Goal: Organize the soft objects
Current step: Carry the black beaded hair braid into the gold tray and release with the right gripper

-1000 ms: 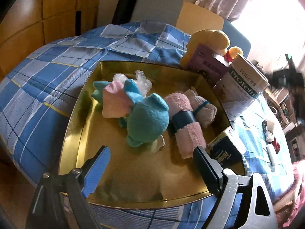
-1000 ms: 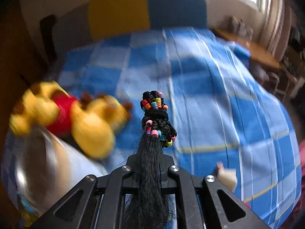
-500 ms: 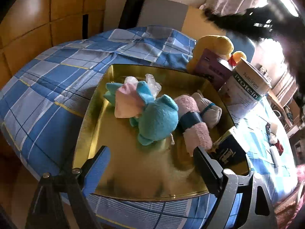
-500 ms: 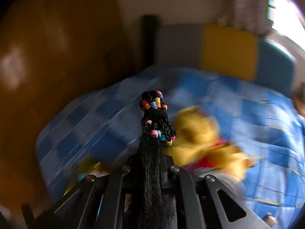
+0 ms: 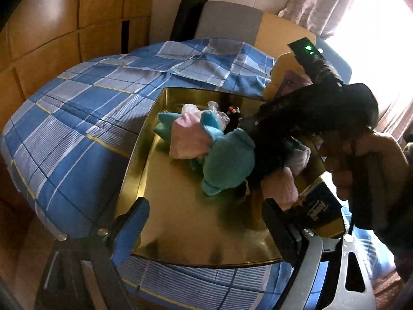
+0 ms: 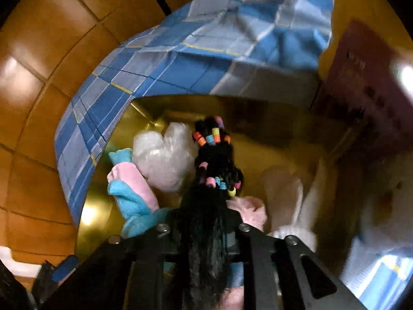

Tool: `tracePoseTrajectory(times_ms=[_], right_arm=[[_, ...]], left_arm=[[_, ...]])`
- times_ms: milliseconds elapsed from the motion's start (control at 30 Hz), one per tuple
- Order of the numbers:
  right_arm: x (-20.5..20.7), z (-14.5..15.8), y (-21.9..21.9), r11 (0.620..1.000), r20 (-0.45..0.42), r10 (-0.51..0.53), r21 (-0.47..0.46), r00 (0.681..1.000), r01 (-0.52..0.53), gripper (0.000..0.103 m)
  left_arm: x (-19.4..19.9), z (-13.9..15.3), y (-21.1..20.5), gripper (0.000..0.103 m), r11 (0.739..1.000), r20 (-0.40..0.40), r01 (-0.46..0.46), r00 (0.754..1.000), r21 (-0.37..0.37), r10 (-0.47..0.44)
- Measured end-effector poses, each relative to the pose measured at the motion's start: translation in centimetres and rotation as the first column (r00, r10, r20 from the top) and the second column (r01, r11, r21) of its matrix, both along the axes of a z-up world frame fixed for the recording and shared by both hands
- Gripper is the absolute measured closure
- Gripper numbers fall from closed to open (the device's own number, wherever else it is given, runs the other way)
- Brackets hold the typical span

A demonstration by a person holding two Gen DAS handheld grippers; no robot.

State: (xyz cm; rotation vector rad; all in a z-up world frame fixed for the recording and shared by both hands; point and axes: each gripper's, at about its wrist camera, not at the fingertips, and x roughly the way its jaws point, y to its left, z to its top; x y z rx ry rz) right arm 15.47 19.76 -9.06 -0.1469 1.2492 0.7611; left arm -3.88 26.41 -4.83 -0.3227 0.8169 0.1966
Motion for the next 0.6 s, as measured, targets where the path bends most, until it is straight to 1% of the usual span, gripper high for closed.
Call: tracePoseTrajectory(times_ms=[33,67,133,233,367,500,600], right_arm=[[-0.1,0.2,-0.3,1.000,-0.003,-0.006,0.023,1.000,0.006,0.071],[-0.2,0.4,-0.6,0.999,-0.003,-0.009,0.033,1.000,0.009,0.068],[-0.5,1.3,-1.3,0.998,0.006,-0.012,0.055,1.000,0.011,0.065],[-1.1,3.3,-2.7,0.996,0.053,-0.019,0.086,0.998,0.014,0.064],[-3.2,5.7,-4.7,0.996,0.161,-0.005,0.092,0.987,-0.010,0.064],[-5.5,7.0,-7.2,0.995,0.244,0.028,0.082,0.969,-0.049,0.064],[-7.0,7.4,-9.6,0.995,0.286,0.032,0.083,0.958,-0.058,0.064]], left_arm=[[0.0,0.0,0.0,0.014,1.000,0.000,-0.001,1.000,0.004,0.001],[0.0,0.1,-0.1,0.014,1.000,0.000,-0.001,1.000,0.005,0.001],[0.0,0.1,-0.2,0.014,1.000,0.002,-0.003,1.000,0.003,0.003],[-0.1,0.3,-0.3,0.014,1.000,0.003,-0.004,1.000,0.003,0.004],[-0.3,1.0,-0.8,0.014,1.000,0.018,0.005,1.000,0.021,-0.005],[-0.4,1.6,-1.5,0.014,0.999,0.029,0.023,0.999,0.043,-0.025],[-0.5,2.0,-2.3,0.014,0.998,0.035,0.044,0.998,0.052,-0.045]])
